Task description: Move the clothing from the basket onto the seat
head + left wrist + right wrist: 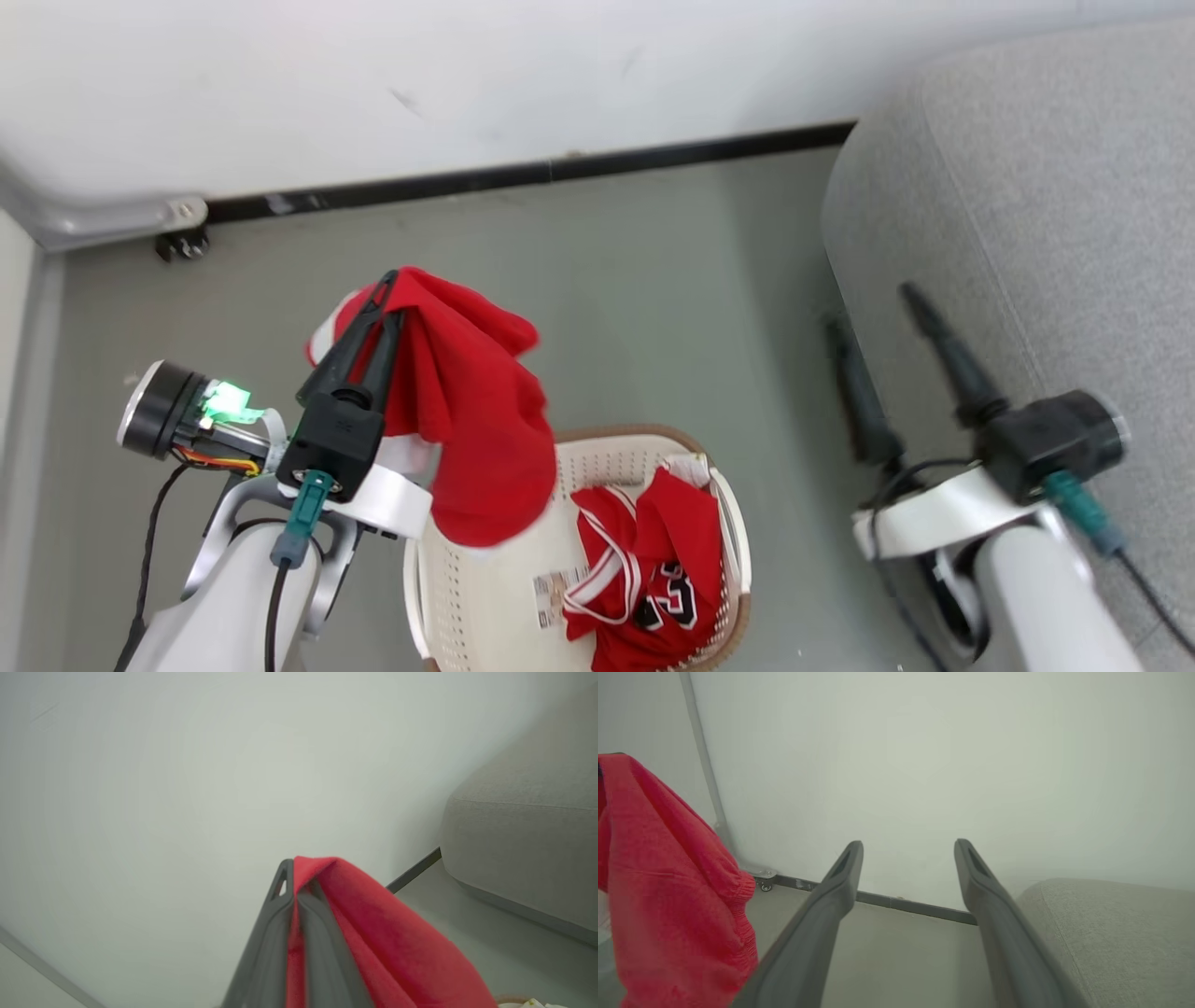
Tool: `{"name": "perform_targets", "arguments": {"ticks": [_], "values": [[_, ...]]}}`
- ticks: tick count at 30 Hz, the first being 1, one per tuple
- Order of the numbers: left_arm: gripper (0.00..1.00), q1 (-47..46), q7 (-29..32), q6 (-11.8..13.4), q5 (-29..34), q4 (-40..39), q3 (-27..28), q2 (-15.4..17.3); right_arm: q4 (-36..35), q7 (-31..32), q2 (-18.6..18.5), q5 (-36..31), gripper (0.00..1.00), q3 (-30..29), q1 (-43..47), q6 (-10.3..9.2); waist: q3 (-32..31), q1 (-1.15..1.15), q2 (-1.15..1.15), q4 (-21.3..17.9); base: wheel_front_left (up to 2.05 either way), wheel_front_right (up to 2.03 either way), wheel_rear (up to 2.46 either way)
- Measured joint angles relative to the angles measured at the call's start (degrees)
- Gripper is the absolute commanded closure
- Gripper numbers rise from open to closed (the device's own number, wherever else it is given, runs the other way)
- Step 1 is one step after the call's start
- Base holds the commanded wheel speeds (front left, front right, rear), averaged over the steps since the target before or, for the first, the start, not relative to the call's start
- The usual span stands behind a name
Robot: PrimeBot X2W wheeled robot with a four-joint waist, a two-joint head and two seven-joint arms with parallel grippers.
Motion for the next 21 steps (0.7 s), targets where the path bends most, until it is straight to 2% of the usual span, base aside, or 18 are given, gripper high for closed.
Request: {"name": "perform_targets", "arguments": {"ticks": [5, 15, 21], "values": [[1.0, -0.44, -0.01, -1.32, 0.01, -1.16, -1.15, -0.16, 0.82, 0.0, -0.04, 1.32, 0.0, 5.45, 1.49, 0.0, -2.95, 0.0, 0.0, 0.77, 0.0, 0.0, 0.0], [1.0, -2.73, -0.01, -4.66, -0.03, -1.66, -4.9, -2.97, 2.44, 0.05, -1.38, 5.17, 0.0, 17.24, 5.03, 0.0, -8.31, 0.0, 0.0, 2.03, 0.0, 0.0, 0.0], [1.0, -4.52, 0.08, -6.41, 0.09, -1.4, -7.19, -4.33, 3.41, 0.44, -2.49, 6.62, 0.0, 22.16, 5.67, 0.0, -10.45, 0.0, 0.0, 2.3, 0.0, 0.0, 0.0]]}}
